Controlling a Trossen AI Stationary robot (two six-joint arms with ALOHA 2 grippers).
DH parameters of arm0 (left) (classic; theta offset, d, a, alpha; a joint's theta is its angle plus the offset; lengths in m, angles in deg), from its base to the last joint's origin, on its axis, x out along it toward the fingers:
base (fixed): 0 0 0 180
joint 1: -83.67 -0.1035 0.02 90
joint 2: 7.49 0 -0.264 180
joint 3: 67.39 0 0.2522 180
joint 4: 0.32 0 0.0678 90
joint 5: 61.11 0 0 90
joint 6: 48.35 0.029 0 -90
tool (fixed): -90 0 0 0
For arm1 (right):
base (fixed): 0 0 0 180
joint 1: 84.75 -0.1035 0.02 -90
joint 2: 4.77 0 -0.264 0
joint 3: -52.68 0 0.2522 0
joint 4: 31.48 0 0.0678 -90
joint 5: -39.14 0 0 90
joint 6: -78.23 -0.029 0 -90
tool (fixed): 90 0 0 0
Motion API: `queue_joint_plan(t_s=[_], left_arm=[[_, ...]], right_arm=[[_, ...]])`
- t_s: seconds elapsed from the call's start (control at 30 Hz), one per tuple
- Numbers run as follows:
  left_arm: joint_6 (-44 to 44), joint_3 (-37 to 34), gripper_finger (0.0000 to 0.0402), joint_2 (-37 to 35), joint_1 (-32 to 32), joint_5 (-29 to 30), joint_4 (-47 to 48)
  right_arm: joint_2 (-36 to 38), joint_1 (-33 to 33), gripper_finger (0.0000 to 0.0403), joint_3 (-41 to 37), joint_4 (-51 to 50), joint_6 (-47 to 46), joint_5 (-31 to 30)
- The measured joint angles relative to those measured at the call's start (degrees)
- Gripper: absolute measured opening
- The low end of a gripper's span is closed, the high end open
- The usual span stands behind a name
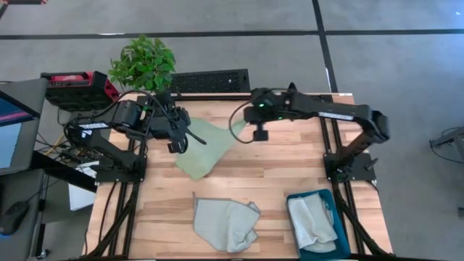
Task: Fold microfiber towels
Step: Fold the green microfiber towel
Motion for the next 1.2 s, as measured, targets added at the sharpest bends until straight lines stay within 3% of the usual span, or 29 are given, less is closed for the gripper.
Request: queue_joint_plan(t_s=[0.3,0.47,0.63,0.87,1.03,1.2], left_arm=[[-0.08,-0.07,0.0,0.02,-4.83,2.1,-1.6],[0.39,-0.12,0.0,2.42,-9.93,4.05,-4.09],[4.21,-0.11,0.0,6.19,-14.08,11.31,-6.75],[19.8,-0.09,0.0,7.87,-17.72,26.08,-25.25],[28.8,0.02,0.0,6.96,-17.99,26.47,-33.55],[19.97,0.0,0.0,7.23,-16.36,19.41,-22.81]], right_arm=[[10.0,-0.02,0.0003,0.02,-6.12,-3.64,-6.16],[12.88,-0.04,0.0002,0.02,-6.37,-4.13,-12.74],[14.36,0.21,0.0002,0.02,-4.27,-4.03,-19.51],[15.26,3.13,0.0002,0.07,4.53,2.79,-29.41],[15.83,4.0,0.0002,1.51,5.15,3.8,-31.13],[16.56,1.74,0.0002,0.3,-4.64,-2.6,-29.21]])
